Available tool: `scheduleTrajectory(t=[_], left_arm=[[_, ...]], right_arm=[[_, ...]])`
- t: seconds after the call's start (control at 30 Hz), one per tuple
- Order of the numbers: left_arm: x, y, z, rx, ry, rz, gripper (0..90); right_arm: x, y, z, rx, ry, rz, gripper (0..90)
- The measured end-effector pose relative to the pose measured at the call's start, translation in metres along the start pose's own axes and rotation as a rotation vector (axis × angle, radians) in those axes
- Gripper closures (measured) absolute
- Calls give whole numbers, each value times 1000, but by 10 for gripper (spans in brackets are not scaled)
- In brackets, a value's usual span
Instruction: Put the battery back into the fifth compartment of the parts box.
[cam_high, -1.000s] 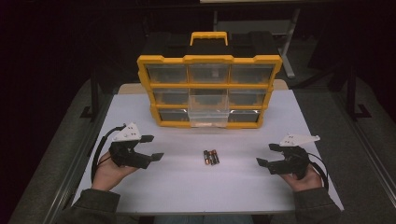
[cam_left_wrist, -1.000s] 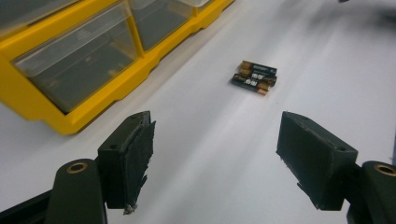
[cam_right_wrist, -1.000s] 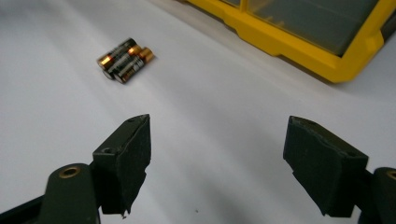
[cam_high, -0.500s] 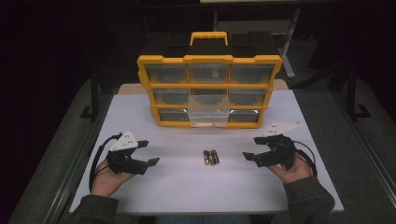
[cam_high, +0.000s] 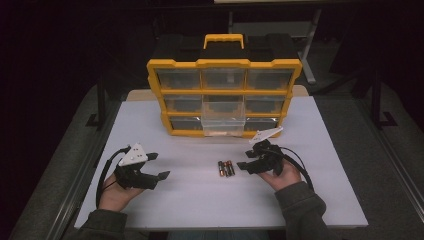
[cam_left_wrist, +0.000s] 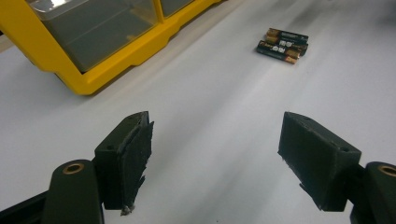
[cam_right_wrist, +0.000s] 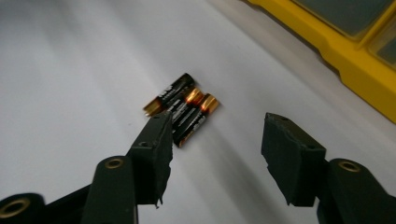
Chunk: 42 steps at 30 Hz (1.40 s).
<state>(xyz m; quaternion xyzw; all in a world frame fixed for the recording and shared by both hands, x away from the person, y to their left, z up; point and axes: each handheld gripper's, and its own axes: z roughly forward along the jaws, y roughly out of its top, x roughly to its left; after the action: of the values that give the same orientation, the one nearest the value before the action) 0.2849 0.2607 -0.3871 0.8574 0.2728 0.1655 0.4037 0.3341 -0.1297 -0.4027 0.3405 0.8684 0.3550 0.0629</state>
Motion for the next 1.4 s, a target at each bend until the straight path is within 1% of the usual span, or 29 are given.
scheduleTrajectory(t=[0.03,0.1,0.13,0.2,0.23,0.37,0.43,0.47,0.5,0.53,0.57,0.6,0.67,0.7,0.77,0.8,0.9,1.0,1.03,1.13,1.17,1.23,1.3,1.4], left_arm=[[0,0,0,3,3,2,250],[1,-1,-1,7,5,12,250],[1,-1,0,-2,6,5,250],[1,-1,-1,-1,5,9,252],[2,-2,0,-3,5,16,252],[1,-3,0,-2,7,14,252],[1,-4,-1,6,11,25,255],[0,-4,-1,1,16,25,257],[0,-5,-2,6,24,37,260],[0,-5,-2,3,24,33,261],[0,-5,-2,-3,24,30,261],[1,-5,-2,-2,25,32,261],[0,-4,-2,-20,25,20,261],[0,-4,-2,-23,26,19,261],[1,-4,-3,-21,13,28,258],[1,-4,-3,-28,6,23,258],[0,-4,-5,-47,-1,21,254],[-1,-4,-5,-55,-3,23,255],[-2,-4,-4,-55,-8,14,256],[-2,-6,-2,-43,-16,25,256],[-3,-7,0,-42,-20,22,256],[-3,-7,0,-39,-19,29,256],[-4,-6,0,-39,-16,39,256],[-4,-7,-1,-53,-11,30,256]], right_arm=[[1,1,5,-9,1,19,452],[1,2,9,-12,5,24,459],[2,2,15,-5,3,44,482],[2,2,18,1,7,50,492],[4,1,25,11,22,63,514],[9,3,31,17,25,71,536],[11,5,33,21,19,82,556],[12,6,34,17,19,79,570],[13,6,34,19,12,80,577],[14,6,36,22,12,73,584],[15,7,37,28,15,81,588],[15,7,39,30,7,74,594],[15,7,42,34,1,72,601],[15,7,43,41,4,78,602],[14,6,45,48,3,83,603],[14,6,45,48,3,83,603],[14,5,47,61,-7,80,616],[14,4,47,66,-17,74,624],[14,4,47,67,-17,79,626],[14,2,47,74,-26,78,627],[14,1,46,78,-35,81,642],[13,1,46,78,-38,79,643],[13,0,47,82,-57,74,660],[13,-1,48,95,-80,66,693]])
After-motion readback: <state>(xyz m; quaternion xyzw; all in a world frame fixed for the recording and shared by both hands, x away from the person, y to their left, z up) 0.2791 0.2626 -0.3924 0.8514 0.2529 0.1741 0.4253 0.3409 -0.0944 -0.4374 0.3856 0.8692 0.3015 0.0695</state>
